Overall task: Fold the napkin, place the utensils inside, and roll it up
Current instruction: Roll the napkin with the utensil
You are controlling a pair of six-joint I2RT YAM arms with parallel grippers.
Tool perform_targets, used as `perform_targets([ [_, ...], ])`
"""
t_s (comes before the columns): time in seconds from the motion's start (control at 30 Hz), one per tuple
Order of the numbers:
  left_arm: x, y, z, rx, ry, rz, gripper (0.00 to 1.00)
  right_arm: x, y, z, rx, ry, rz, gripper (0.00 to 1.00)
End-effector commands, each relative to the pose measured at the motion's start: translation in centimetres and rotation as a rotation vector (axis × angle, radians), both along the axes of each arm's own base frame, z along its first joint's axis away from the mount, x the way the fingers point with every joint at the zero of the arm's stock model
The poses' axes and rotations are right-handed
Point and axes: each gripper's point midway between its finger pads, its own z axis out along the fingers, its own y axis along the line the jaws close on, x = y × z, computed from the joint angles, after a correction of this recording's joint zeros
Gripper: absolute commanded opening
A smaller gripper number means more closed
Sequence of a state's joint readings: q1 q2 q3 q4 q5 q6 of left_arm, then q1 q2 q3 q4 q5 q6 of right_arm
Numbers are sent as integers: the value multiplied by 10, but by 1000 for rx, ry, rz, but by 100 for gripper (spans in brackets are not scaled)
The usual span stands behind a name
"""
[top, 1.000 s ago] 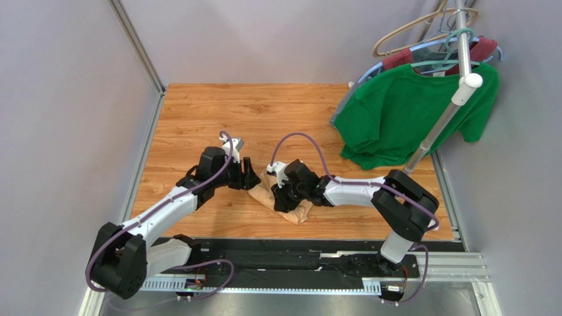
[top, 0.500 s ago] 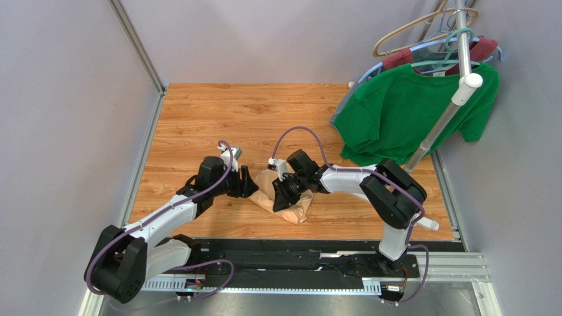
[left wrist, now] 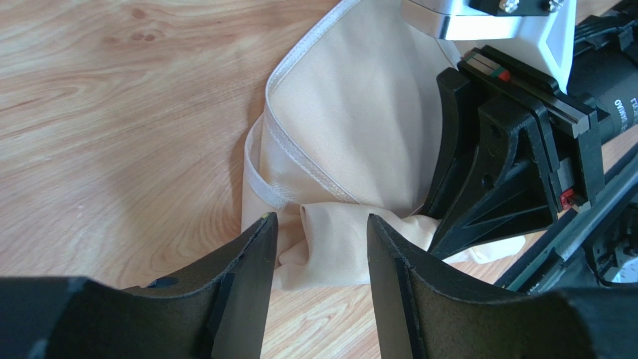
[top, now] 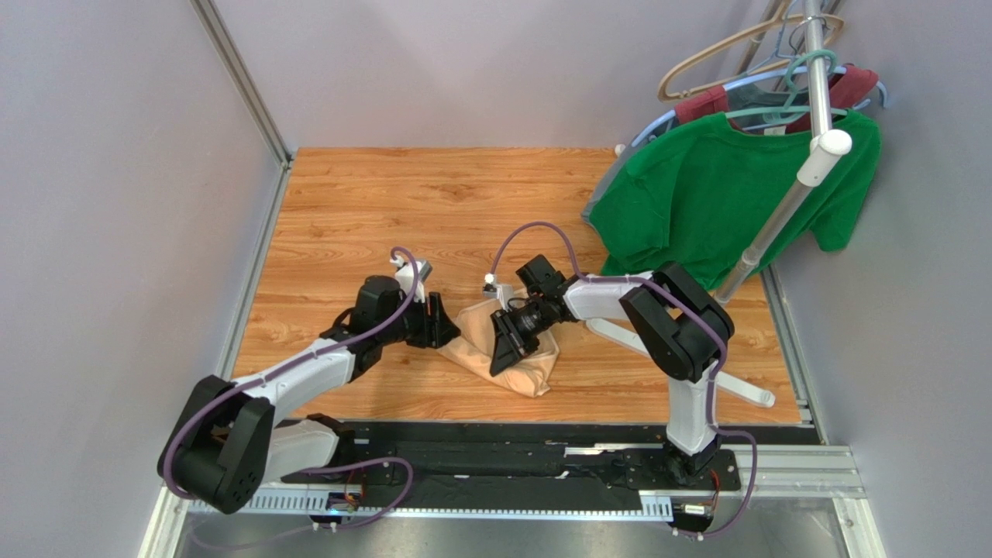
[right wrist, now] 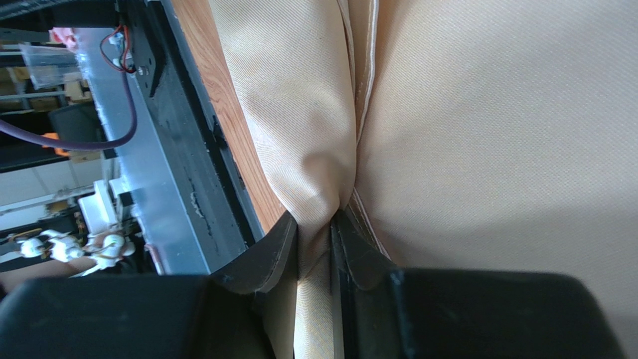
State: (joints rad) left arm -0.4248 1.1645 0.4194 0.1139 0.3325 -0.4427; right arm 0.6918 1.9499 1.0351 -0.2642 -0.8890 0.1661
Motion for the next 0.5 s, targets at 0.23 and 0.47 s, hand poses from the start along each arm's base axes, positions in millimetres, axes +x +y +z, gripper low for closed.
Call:
perform_targets([
  [0.23,2,-15,-9,-74,33,-38,42,-4,-28,-40,-155,123,-45,11],
  [0.47,1,-16,-29,-47,124,-28,14,-1,-26,-39,-155,125,-49,15],
])
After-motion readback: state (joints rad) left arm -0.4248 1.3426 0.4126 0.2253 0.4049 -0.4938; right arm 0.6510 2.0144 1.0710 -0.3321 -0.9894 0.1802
